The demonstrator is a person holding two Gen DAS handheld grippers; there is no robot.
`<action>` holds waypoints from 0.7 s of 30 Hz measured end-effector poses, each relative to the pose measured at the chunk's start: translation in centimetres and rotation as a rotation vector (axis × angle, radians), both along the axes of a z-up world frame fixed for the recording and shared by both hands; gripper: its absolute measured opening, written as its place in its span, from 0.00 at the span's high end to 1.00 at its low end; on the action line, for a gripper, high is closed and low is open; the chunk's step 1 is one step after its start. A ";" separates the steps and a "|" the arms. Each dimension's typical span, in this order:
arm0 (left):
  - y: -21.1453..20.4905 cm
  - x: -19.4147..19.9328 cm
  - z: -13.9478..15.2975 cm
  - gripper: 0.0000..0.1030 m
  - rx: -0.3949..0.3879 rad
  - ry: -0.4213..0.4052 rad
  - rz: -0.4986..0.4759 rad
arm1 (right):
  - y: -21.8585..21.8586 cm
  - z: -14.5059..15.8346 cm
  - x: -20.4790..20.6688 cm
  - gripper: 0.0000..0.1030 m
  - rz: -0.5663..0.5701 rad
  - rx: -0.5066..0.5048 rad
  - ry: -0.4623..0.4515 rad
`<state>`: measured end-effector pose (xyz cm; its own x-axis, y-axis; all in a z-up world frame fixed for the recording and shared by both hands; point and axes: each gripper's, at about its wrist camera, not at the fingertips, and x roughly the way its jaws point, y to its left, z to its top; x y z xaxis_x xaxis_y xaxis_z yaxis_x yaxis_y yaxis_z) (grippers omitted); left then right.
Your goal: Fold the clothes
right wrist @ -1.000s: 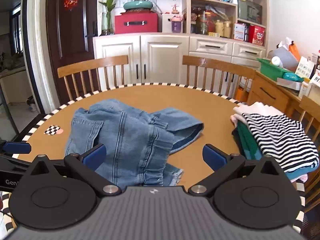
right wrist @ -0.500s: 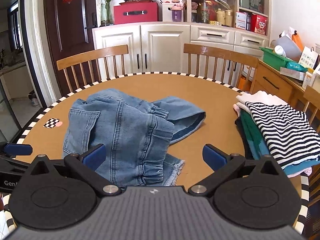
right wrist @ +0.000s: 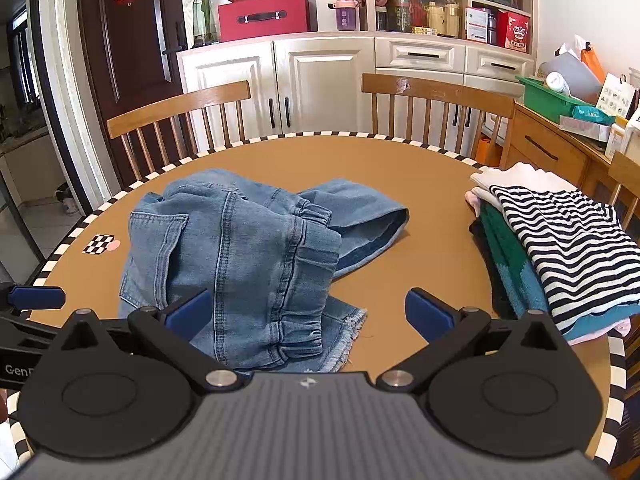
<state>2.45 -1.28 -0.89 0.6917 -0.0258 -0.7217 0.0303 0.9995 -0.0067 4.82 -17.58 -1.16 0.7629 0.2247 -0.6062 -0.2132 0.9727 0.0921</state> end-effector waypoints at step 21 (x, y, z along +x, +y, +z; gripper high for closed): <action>-0.6 -0.4 0.3 0.01 0.021 -0.019 -0.012 | -0.1 0.1 -0.2 0.00 0.007 0.006 -0.003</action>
